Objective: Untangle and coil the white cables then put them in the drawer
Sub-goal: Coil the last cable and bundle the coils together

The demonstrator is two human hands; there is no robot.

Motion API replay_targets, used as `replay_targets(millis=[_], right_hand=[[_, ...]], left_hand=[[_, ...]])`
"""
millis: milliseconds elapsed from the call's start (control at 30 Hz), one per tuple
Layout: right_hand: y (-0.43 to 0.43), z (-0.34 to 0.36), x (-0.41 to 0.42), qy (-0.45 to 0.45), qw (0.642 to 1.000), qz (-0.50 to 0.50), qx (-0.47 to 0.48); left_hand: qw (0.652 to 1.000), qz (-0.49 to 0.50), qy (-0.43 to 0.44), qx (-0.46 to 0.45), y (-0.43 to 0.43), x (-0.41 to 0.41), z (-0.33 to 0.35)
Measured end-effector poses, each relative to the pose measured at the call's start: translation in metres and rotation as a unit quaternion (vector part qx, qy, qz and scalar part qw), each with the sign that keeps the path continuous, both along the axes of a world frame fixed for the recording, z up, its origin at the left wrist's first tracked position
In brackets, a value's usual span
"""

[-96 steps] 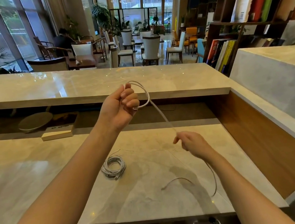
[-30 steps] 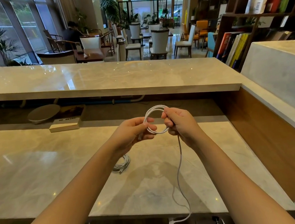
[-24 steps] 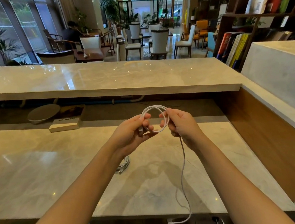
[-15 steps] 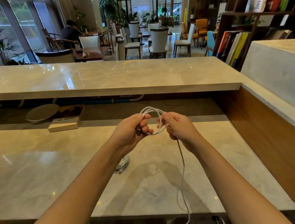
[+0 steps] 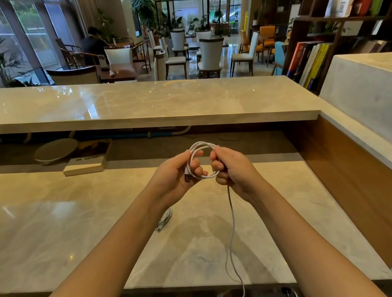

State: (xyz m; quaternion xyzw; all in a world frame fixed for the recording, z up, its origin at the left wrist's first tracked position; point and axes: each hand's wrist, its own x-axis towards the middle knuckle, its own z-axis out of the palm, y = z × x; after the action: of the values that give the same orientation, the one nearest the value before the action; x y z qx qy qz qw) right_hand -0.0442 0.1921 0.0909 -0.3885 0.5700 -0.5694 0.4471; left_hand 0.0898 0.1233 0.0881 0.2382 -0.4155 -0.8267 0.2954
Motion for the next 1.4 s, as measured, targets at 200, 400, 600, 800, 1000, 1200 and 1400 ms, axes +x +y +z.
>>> replay_targets(millis=[200, 400, 600, 800, 1000, 1200, 1400], right_hand=[[0.000, 0.004, 0.002, 0.066, 0.995, -0.039, 0.057], [0.000, 0.004, -0.001, 0.066, 0.997, -0.002, 0.040], [0.001, -0.001, -0.008, -0.229, 0.970, 0.063, -0.041], [-0.001, -0.007, -0.008, -0.016, 0.998, 0.027, -0.056], [0.005, -0.053, -0.020, 0.272, 0.961, -0.045, -0.026], [0.004, -0.051, 0.013, 0.627, 0.775, 0.067, -0.029], [0.006, 0.009, 0.016, 0.638, 0.743, 0.011, -0.200]], left_hand=[[0.999, -0.041, -0.031, -0.005, -0.003, 0.000, -0.001], [0.998, -0.052, 0.030, 0.024, -0.005, 0.002, -0.003], [0.978, -0.105, 0.147, 0.106, 0.002, 0.001, 0.000], [0.980, -0.062, 0.155, 0.105, -0.003, 0.005, 0.003], [0.971, 0.057, 0.213, 0.097, -0.018, 0.016, 0.016], [0.970, 0.160, 0.016, -0.182, -0.019, 0.009, 0.012], [0.820, 0.119, -0.293, -0.478, -0.003, 0.004, 0.005]])
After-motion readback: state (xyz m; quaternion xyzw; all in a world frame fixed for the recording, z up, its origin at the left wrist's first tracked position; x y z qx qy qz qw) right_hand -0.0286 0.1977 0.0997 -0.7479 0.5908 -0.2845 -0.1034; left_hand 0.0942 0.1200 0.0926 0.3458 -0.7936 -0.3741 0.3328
